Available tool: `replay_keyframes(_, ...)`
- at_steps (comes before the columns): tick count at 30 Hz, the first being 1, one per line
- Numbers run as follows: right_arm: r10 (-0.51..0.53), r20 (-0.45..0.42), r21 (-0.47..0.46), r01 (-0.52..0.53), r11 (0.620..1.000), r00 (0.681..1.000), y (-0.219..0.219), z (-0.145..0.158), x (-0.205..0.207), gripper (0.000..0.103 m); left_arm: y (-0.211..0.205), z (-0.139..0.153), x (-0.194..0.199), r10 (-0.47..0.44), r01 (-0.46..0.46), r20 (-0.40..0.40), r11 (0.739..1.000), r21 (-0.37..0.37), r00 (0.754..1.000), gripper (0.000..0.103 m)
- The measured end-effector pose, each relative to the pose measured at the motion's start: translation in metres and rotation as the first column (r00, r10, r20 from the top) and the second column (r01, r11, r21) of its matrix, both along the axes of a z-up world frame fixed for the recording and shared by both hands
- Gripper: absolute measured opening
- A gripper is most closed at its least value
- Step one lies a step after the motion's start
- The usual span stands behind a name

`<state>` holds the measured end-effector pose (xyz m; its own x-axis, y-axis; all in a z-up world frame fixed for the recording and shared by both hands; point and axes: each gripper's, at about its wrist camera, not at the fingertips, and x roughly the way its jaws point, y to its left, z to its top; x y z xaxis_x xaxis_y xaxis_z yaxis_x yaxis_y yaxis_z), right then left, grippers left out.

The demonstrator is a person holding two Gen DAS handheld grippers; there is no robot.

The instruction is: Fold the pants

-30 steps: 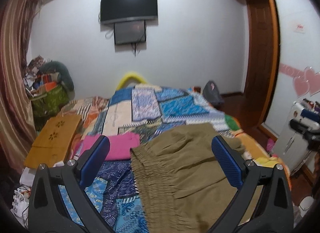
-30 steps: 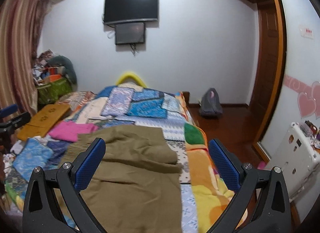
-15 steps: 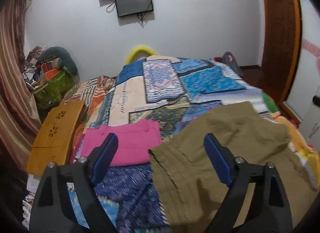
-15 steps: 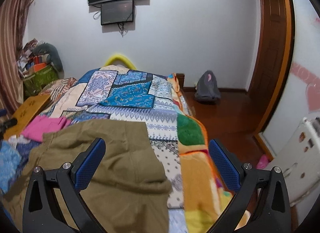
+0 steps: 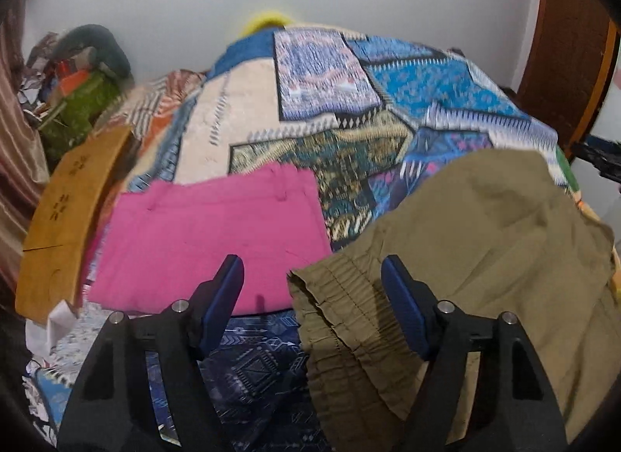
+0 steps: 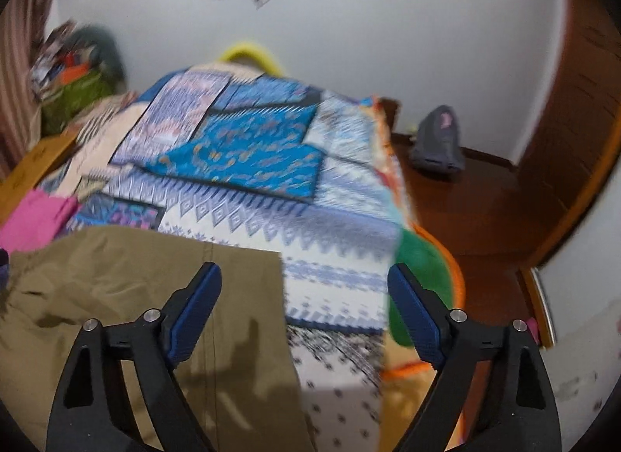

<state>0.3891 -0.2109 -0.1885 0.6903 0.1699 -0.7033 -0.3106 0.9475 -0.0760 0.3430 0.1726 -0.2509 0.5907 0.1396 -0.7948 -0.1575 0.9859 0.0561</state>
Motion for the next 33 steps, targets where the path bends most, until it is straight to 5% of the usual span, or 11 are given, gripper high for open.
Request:
replay_keyframes(7,0.140,-0.113,-0.035,-0.144,0.989,0.984,0.028,-0.029,0.027,0.061,0.005,-0.026,0.011,-0.017,0.016,-0.041,0.999,-0.037,0.999,0.072)
replay_keyframes(10,0.161,-0.172,-0.041,-0.171,0.985,0.972,0.034,-0.040,0.037,0.057,0.007,-0.029,0.017,-0.040,0.035,-0.048,0.994,-0.102,0.998,0.052)
replay_keyframes(15,0.157,-0.235,0.059,-0.147,0.987,0.959,0.020,-0.041,0.050,0.057,0.000,-0.028,0.019,-0.044,0.041,-0.042,0.997,-0.062,0.998,0.043)
replay_keyframes(16,0.146,-0.222,0.064,-0.135,0.989,0.964,0.019,-0.040,0.048,0.047,-0.001,-0.025,0.018,-0.042,0.040,-0.034,0.998,-0.037,0.999,0.037)
replay_keyframes(17,0.143,-0.212,0.068,-0.131,0.989,0.967,0.018,-0.038,0.047,0.023,-0.001,-0.022,0.017,-0.042,0.041,-0.026,0.999,-0.004,0.999,0.033)
replay_keyframes(20,0.117,-0.179,0.055,-0.109,0.993,0.977,0.019,-0.032,0.049,0.008,0.003,-0.014,0.015,-0.040,0.041,-0.010,0.999,0.003,0.999,0.029)
replay_keyframes(23,0.106,-0.131,0.035,-0.102,0.994,0.986,0.022,-0.024,0.051,0.005,0.005,-0.006,0.016,-0.037,0.037,0.002,0.998,0.044,0.999,0.023)
replay_keyframes(24,0.103,-0.115,0.034,-0.100,0.994,0.988,0.024,-0.021,0.052,0.005,0.007,-0.002,0.017,-0.029,0.028,0.012,0.998,0.060,1.000,0.011)
replay_keyframes(28,0.072,-0.076,0.039,-0.069,0.997,0.994,0.028,-0.012,0.064,0.004,0.018,0.007,0.024,0.009,-0.012,0.029,0.997,0.081,1.000,0.009)
replay_keyframes(32,0.034,-0.113,-0.004,-0.035,0.999,0.993,0.037,-0.015,0.073,0.004,0.020,-0.003,0.036,0.061,-0.059,-0.003,0.975,0.216,0.998,0.000)
replay_keyframes(33,0.031,-0.107,-0.014,-0.033,0.999,0.994,0.038,-0.013,0.070,0.005,0.024,-0.003,0.036,0.058,-0.055,-0.009,0.979,0.194,0.998,0.000)
